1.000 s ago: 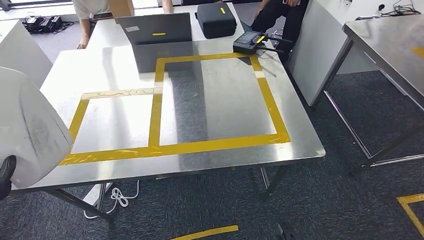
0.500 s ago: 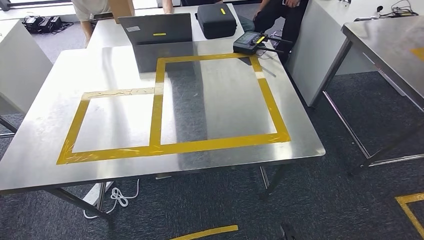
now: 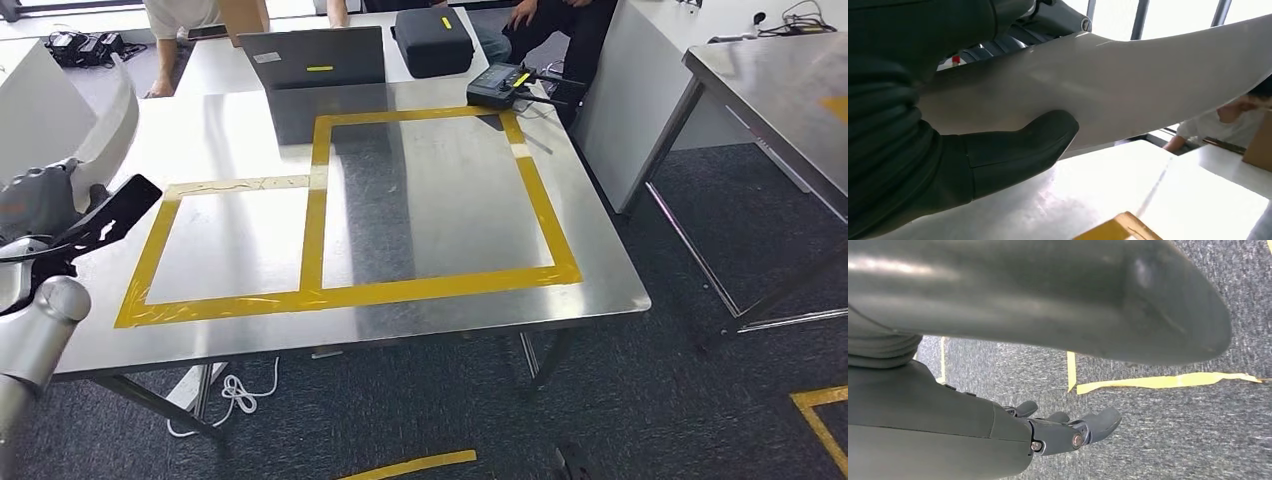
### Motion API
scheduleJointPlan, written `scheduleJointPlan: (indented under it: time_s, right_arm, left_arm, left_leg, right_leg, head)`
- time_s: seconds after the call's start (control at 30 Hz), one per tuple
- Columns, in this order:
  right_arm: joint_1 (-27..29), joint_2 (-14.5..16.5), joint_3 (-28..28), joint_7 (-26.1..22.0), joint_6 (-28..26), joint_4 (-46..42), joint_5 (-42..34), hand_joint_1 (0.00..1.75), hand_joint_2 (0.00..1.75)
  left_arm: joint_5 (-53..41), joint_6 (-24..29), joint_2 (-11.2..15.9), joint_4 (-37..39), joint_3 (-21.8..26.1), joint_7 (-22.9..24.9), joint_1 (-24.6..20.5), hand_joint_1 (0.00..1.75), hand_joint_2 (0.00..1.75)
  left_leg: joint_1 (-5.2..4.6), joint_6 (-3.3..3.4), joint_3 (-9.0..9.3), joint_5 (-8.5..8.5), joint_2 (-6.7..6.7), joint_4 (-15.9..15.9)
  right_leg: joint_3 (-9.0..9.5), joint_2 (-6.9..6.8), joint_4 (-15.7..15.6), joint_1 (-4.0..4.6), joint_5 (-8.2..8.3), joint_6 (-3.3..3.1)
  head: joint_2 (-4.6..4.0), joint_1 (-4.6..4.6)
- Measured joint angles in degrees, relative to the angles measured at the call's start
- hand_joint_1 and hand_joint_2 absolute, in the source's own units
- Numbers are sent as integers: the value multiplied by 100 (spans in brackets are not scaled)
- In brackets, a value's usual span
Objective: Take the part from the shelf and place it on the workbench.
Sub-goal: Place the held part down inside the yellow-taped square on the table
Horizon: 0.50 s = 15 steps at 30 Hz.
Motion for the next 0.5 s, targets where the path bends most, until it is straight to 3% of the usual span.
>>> scheduleJointPlan:
  time_s: [0.27,0.5]
  right_arm:
    - [6,-5,38,-144,33,0,48,0,0]
    - [28,-9,37,64,-26,0,-1,0,0]
  left_arm:
    - [-134,-181,-320,113,-365,-257,327,175,175]
    - [-144,-276,-355,183,-467,-204,449,175,175]
  left_leg:
    - [-1,7,0,-2,2,0]
    - [0,7,-1,-2,3,0]
  right_leg:
    - [-2,1,-1,-1,1,5]
    - [-3,1,-1,0,1,5]
  head:
    - [0,-1]
    - [0,-2]
